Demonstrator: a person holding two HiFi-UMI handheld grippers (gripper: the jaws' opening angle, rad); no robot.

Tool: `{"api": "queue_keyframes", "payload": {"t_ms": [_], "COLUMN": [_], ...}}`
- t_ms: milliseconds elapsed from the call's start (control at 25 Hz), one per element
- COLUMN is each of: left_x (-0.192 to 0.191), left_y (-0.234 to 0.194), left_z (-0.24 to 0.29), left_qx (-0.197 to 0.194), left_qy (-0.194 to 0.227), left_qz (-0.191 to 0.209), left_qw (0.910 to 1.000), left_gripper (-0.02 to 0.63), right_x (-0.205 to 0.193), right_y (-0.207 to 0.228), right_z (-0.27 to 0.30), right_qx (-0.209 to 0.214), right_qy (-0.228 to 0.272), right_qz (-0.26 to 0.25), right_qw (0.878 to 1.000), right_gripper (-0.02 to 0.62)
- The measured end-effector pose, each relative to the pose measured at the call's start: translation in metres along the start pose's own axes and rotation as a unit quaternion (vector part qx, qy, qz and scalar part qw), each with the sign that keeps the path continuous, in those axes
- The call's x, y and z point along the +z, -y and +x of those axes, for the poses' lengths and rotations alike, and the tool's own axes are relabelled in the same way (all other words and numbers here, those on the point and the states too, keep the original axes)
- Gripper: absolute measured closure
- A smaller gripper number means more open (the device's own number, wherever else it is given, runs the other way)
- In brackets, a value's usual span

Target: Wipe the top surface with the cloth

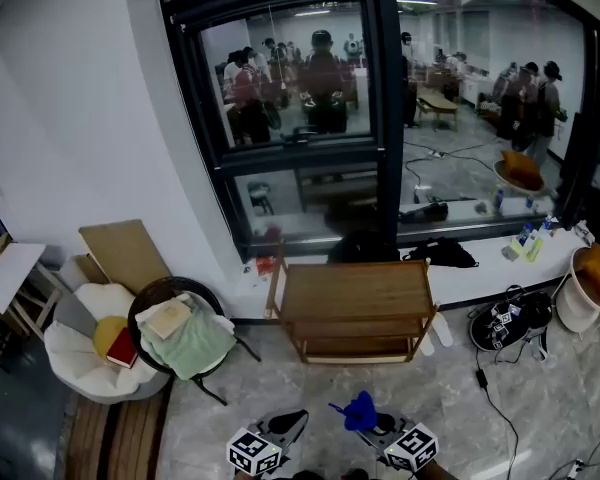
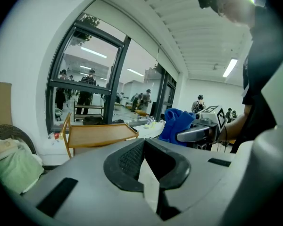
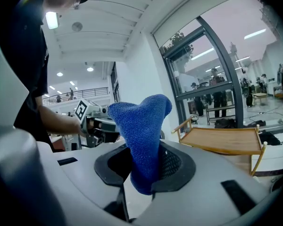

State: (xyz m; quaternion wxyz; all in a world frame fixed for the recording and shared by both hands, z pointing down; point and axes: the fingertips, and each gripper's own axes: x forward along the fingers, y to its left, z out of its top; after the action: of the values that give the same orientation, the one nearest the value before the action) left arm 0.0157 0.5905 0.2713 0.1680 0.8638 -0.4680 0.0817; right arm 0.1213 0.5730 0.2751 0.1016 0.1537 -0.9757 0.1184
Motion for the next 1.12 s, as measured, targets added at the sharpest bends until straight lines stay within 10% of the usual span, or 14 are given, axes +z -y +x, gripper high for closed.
{"api": "queue_keyframes", "payload": {"t_ms": [1120], "left_x": [0.041], "left_y": [-0.23], "left_z": [0.078], "left_qx": [-0.037], "left_qy": [-0.019], "left_qz": [-0.038], "left_qw": [0.9984], "left_gripper": [0.595], "right_x": [0.057], "right_y": [0.14], "right_z": [0.19], "right_qx": [-0.092], "right_qy": [-0.037], "right_qz": [0.026], "right_qw": [0.995], "right_gripper": [0.503]}}
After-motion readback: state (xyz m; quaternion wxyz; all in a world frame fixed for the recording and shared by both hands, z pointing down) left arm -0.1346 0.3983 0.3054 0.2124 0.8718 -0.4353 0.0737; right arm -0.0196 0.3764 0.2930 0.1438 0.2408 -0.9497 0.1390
